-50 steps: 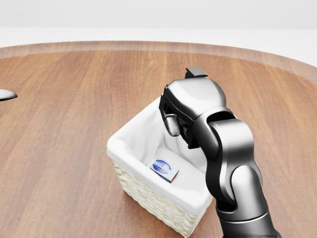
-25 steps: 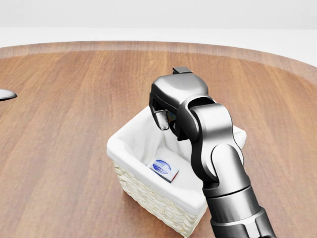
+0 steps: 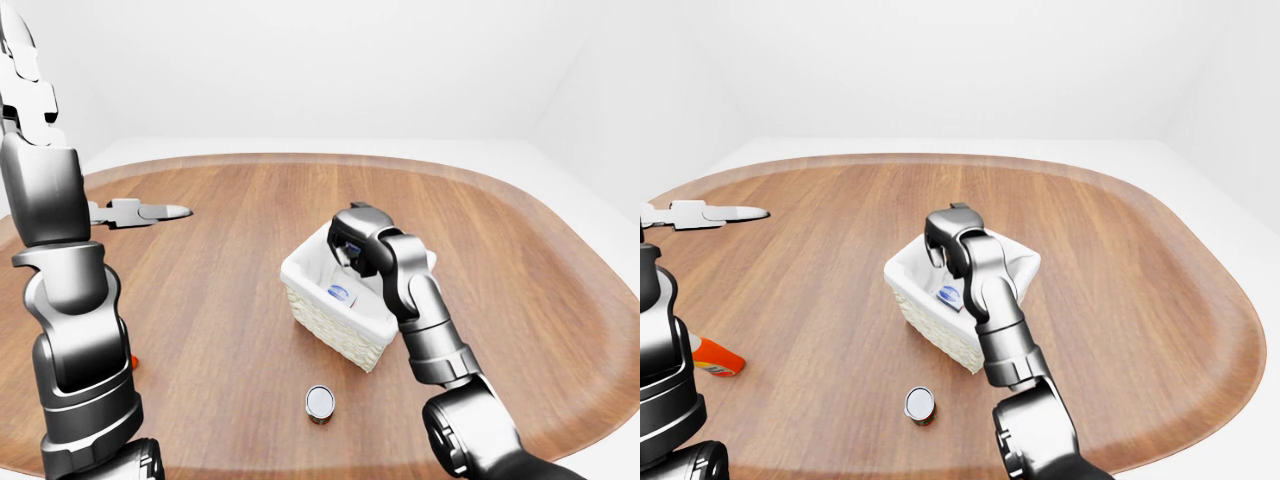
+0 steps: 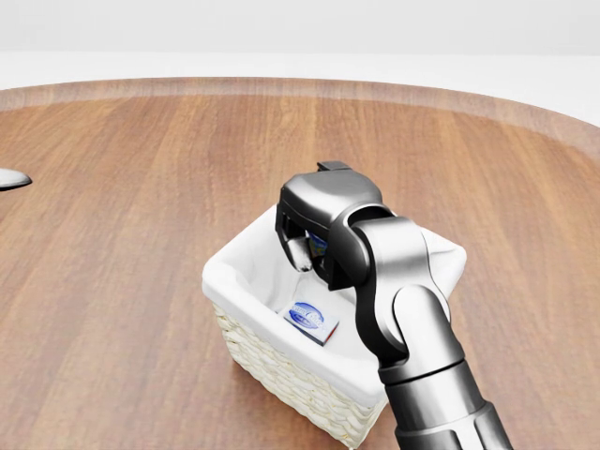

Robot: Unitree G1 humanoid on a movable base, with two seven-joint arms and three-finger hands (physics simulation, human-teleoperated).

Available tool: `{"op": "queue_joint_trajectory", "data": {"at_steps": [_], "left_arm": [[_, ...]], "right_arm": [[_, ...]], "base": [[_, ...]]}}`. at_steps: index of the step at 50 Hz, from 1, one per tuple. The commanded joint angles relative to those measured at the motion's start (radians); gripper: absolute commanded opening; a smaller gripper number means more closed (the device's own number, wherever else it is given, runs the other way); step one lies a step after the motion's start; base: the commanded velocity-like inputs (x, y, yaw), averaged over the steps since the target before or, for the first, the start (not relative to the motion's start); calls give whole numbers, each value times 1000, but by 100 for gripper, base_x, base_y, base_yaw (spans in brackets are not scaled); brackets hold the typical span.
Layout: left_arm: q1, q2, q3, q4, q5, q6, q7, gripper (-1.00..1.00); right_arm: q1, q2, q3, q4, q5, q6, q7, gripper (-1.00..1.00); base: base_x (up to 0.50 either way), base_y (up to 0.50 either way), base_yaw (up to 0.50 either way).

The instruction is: Pick up the alphabet soup and the cream cheese box, and put them in the basket.

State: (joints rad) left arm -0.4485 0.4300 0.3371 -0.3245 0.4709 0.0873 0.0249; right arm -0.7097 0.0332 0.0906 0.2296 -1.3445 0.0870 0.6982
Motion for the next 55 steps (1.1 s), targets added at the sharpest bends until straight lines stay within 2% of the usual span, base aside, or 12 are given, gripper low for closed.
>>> {"op": "queue_joint_trajectory", "data": {"at_steps": [1,19,20,21,22,44,55], "left_arm": [[-1,0,0,5,0,0,4,100],[-3,3,1,-4,2,0,-2,100],[-2,2,1,-3,2,0,0,100],[-1,2,1,-3,1,0,0,100],[-1,3,1,-2,1,0,0,100],[1,1,1,3,4,0,4,100],[-1,2,1,-3,4,0,0,100]], "right_arm": [[14,-4,11,2,11,0,0,-100],[34,-17,9,-8,3,0,0,-100],[38,-20,12,-9,-5,0,0,-51],[41,-22,14,-10,-12,0,0,42],[40,-24,6,-5,-10,0,0,100],[36,-39,-9,-58,-60,0,0,100],[-9,-44,-25,-82,-72,0,0,100]], "base": [[0,0,0],[0,0,0],[0,0,0],[0,0,0],[0,0,0],[0,0,0],[0,0,0]]}}
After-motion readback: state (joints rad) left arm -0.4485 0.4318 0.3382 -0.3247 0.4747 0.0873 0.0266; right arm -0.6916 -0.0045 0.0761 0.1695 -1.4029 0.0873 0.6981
